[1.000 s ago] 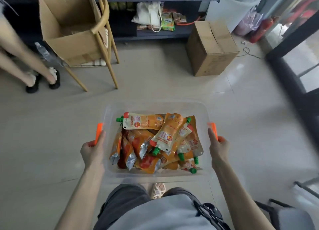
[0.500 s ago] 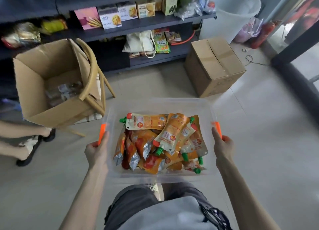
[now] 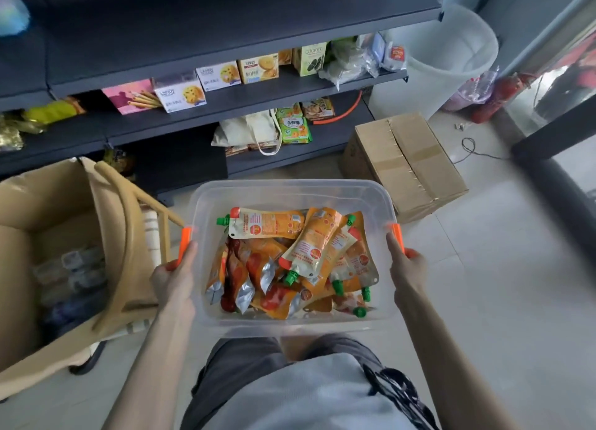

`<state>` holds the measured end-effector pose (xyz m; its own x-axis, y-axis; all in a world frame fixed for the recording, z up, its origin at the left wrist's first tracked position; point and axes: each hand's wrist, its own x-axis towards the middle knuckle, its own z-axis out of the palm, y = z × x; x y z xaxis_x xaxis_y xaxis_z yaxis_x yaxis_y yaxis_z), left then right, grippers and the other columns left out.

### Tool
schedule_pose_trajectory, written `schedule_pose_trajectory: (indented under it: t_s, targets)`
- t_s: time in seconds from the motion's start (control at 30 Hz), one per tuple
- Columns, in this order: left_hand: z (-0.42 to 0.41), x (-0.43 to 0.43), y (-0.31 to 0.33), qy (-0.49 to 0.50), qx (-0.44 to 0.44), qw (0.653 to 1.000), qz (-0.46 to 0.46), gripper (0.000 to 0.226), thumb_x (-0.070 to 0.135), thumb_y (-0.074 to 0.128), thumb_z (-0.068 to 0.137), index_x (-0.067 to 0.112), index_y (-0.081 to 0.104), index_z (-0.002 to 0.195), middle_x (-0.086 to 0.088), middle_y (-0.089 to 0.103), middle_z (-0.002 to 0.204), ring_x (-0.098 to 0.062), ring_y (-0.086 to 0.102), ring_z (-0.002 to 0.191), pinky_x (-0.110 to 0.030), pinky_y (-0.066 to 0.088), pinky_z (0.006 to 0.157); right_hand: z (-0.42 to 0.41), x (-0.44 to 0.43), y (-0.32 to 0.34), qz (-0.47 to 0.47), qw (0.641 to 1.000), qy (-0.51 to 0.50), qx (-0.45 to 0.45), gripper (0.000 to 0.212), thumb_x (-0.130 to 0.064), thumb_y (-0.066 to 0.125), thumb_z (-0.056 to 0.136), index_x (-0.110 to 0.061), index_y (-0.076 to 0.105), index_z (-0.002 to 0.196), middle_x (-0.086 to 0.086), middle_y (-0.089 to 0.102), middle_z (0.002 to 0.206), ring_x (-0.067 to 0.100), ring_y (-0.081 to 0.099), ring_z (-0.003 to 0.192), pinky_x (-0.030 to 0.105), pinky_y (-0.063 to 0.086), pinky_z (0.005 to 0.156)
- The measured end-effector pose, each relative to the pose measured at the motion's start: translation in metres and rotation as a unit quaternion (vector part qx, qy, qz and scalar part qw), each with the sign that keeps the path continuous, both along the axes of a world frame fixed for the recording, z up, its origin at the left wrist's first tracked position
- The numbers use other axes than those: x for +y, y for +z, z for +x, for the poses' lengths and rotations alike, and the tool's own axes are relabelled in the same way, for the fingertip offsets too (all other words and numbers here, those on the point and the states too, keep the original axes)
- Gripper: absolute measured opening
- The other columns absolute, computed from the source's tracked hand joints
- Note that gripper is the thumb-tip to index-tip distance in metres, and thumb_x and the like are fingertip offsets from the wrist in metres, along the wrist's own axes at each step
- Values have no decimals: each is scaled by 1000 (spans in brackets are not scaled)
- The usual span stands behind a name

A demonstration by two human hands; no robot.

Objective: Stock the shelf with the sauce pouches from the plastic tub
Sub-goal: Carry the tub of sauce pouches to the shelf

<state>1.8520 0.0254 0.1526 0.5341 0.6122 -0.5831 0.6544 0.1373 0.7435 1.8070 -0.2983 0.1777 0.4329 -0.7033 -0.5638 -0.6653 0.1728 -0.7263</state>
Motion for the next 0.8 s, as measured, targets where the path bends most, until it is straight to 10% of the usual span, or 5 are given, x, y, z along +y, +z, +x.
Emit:
schedule_pose_trajectory:
  t_s: [0.23,0.53,0.8]
  targets:
    - [149,-33,-8,-75,16,997,-1,58,58,77,62,14,59,95,-2,57,86,-21,52,79,-33,42,76,109,-32,-10,18,998,-62,10,47,-53,61,84,-6,55,81,2,46,68,12,45,62,25,36,51]
    - [340,-112,-9,-232,2,973,-10,39,44,77,72,17,49,65,1,47,65,-12,41,60,-23,33,52,202,-71,-25,42,974,-219,28,46,-56,60,83,-13,53,69,2,49,72,13,45,64,26,35,52]
    - [443,-225,-15,-370,15,929,-7,43,38,77,75,16,43,60,-6,47,74,-17,43,70,-28,36,66,233,-124,-33,44,932,-356,46,50,-56,63,82,-8,49,73,4,45,70,16,42,63,32,34,55]
